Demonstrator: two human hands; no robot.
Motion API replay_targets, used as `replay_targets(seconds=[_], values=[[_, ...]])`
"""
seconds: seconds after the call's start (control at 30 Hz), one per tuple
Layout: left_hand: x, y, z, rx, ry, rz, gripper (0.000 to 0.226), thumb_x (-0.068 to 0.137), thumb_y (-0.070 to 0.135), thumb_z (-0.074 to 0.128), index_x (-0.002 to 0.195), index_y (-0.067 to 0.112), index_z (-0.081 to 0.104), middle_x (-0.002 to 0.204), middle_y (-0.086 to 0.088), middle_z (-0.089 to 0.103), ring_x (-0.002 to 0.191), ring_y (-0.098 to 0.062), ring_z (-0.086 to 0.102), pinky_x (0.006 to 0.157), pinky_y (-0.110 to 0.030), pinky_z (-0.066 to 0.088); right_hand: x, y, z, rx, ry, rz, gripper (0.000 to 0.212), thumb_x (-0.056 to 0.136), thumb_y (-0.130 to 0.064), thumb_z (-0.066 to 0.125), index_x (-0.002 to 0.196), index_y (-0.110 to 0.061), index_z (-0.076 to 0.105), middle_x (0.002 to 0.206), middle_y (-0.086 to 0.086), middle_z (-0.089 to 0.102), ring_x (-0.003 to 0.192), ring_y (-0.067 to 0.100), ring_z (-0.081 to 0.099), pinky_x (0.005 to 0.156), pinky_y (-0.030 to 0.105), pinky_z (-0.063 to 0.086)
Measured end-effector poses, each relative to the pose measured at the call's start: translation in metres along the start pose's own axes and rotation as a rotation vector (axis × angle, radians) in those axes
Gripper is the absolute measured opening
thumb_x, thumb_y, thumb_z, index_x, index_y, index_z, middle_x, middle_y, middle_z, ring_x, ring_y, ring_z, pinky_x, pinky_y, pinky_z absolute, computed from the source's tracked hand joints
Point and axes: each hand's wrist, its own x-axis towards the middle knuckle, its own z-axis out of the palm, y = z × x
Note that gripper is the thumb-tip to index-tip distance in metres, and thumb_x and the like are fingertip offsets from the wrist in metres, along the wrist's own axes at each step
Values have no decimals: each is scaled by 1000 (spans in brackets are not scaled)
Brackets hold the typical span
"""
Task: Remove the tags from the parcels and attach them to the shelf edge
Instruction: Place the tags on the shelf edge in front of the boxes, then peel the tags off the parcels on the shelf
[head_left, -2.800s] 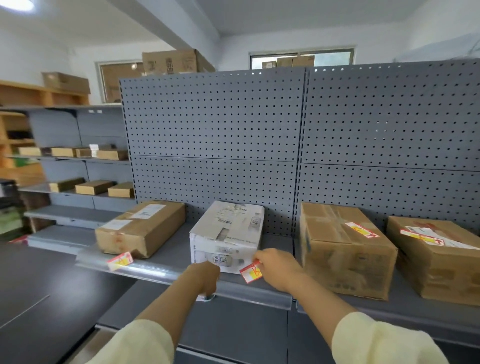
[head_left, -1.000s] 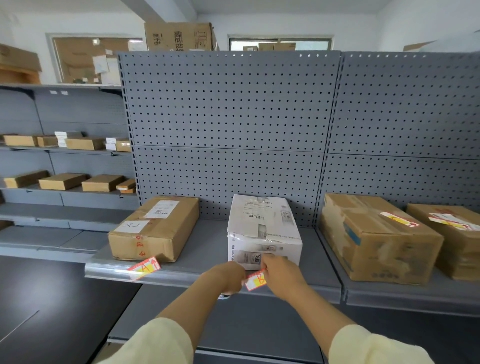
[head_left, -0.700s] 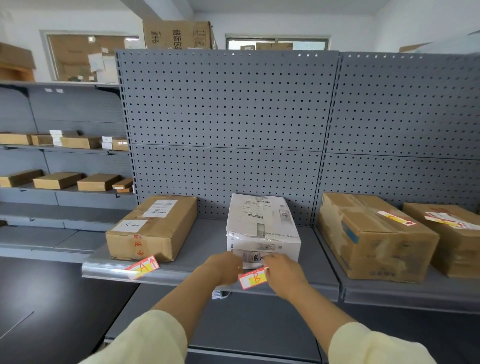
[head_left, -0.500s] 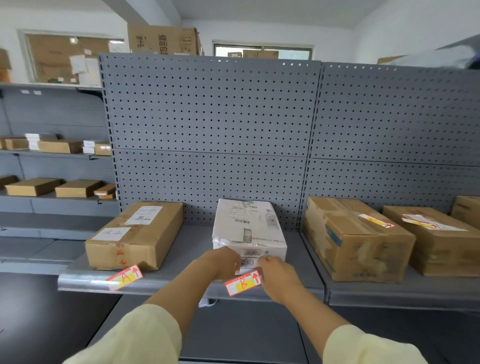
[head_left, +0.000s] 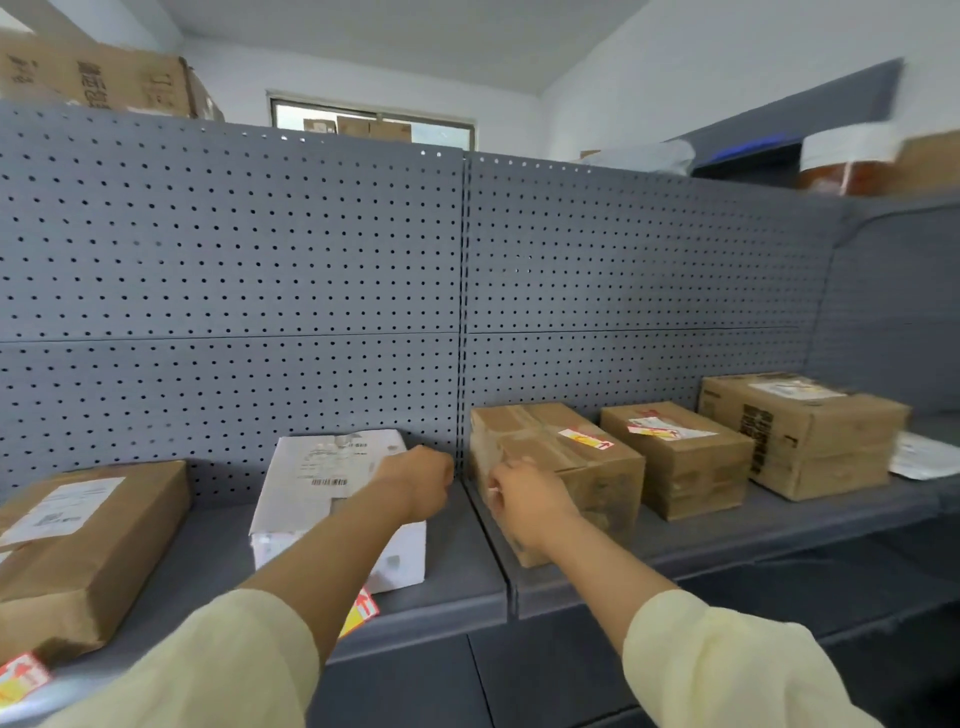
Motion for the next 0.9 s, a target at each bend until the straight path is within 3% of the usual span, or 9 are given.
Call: replay_targets(seconds=[0.17, 0.4, 0.53, 0.63, 0.8, 0.9], values=[[28, 38, -2, 11, 5, 30, 30, 93, 11, 41, 116, 17, 60, 125, -7, 59, 110, -31, 59, 92, -39, 50, -2, 49, -15, 44, 35, 34, 18, 90, -14, 50, 102, -18, 62, 107, 5, 65, 105, 25, 52, 84, 35, 47], [71, 90, -12, 29, 53, -24, 37, 92, 8, 42, 123, 20, 56, 128, -5, 57, 112, -27, 58, 81, -33, 44, 23, 103, -25, 290, 92, 80, 17, 89, -17, 51, 100, -21, 64, 102, 3, 63, 88, 24, 59, 75, 39, 53], [88, 110, -14, 67, 43, -80, 37, 92, 7, 41, 123, 18, 57, 125, -6, 59, 108, -27, 60, 84, -34, 48, 40, 153, -23, 234, 71, 164, 16, 88, -17, 54, 98, -22, 64, 107, 3, 62, 94, 23, 57, 79, 38, 52], [92, 118, -12, 60, 44, -143, 36, 92, 7, 42, 123, 19, 57, 124, -6, 58, 108, -28, 60, 83, -34, 47, 50, 184, -19, 115, 46, 200, 21, 89, -17, 54, 108, -16, 64, 114, 7, 61, 106, 27, 52, 89, 40, 49], [88, 123, -6, 39, 16, -244, 33, 90, 10, 42, 118, 17, 60, 120, -8, 61, 102, -30, 63, 78, -37, 51, 64, 208, -9, 20, -70, 219, 36, 92, -35, 52, 122, -17, 59, 123, 10, 55, 116, 31, 47, 96, 41, 43], [86, 123, -8, 33, 10, -282, 28, 91, 15, 43, 112, 17, 61, 120, -9, 60, 103, -31, 62, 84, -41, 53, 69, 214, -3, 12, -135, 201, 39, 93, -39, 50, 124, -17, 58, 127, 13, 52, 118, 33, 44, 98, 43, 42]])
